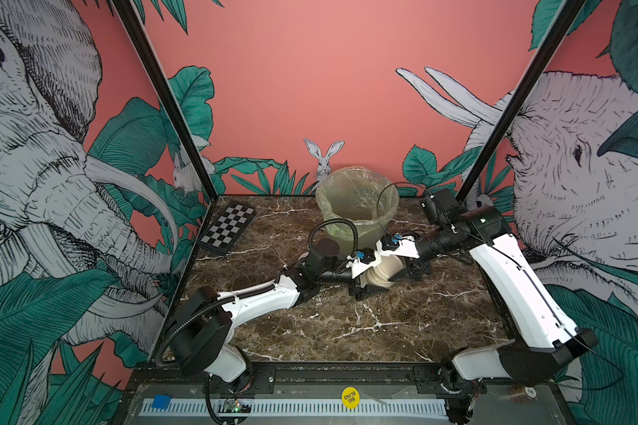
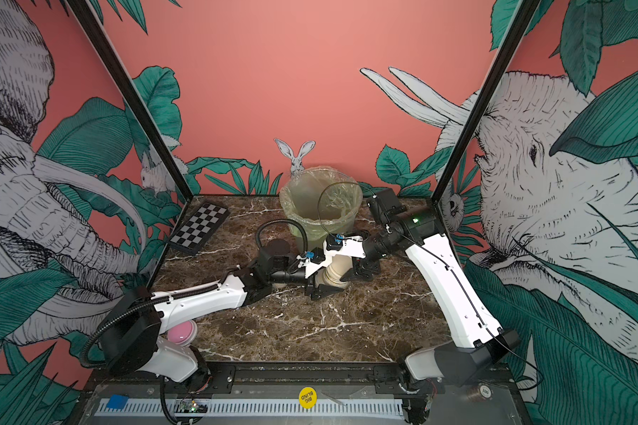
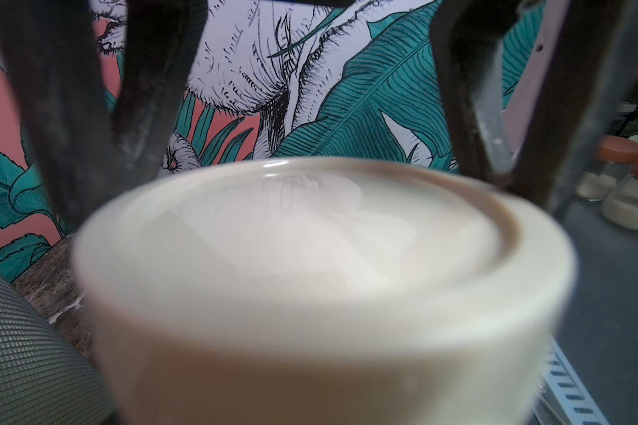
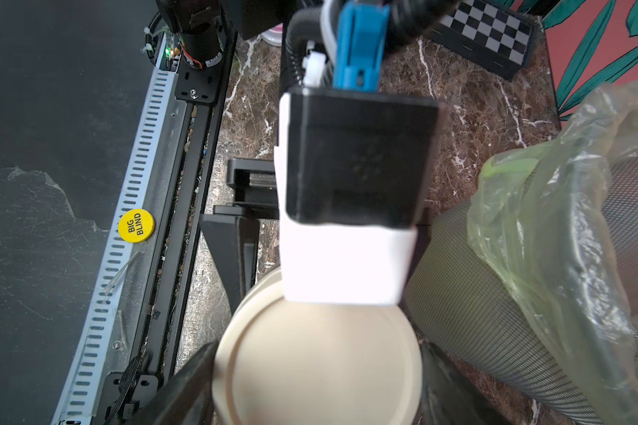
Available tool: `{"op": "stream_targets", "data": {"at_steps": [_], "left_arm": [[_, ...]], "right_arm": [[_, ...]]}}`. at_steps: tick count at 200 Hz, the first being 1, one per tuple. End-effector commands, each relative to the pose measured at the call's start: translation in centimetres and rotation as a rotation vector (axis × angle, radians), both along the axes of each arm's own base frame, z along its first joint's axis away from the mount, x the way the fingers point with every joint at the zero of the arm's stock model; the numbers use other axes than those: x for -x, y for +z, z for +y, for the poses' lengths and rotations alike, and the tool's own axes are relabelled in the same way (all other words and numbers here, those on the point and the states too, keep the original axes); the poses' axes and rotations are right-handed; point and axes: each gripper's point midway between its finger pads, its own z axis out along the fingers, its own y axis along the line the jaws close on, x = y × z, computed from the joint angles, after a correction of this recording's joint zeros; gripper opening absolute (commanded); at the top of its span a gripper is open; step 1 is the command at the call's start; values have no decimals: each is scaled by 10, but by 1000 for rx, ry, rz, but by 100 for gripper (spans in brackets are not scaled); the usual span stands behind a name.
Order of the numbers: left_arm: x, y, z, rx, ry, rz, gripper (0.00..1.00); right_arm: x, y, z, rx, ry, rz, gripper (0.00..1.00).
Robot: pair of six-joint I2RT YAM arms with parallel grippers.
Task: Empty moldy rice from jars
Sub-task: Unscrew the lid from the jar.
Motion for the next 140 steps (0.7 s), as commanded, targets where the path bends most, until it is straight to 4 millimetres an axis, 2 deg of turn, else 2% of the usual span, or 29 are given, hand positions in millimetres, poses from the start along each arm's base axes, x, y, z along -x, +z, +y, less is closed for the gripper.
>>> {"op": "stream_targets", "data": {"at_steps": [1,75,102,128,131,140], "left_arm": [[3,30,1,54,-6,-53,0],[-2,28,5,47,42,-63,0],[1,31,10,43,48,-70,0],[-5,28,17,36,106,-78,0],[-5,27,17,35,107,-78,0],[-4,26,18,34,110,-75,0]], "right_arm": [[10,23,5,-113,39,-56,43],[-5,25,-12,-207,-93,-136,43],[-26,27,-30,-266,-247,-198,43],[-37,24,-43,-335,-341,-178,43],[-38,13,-44,-331,-350,-147,42],[-39,9,-46,-340,-364,-121,42]]}}
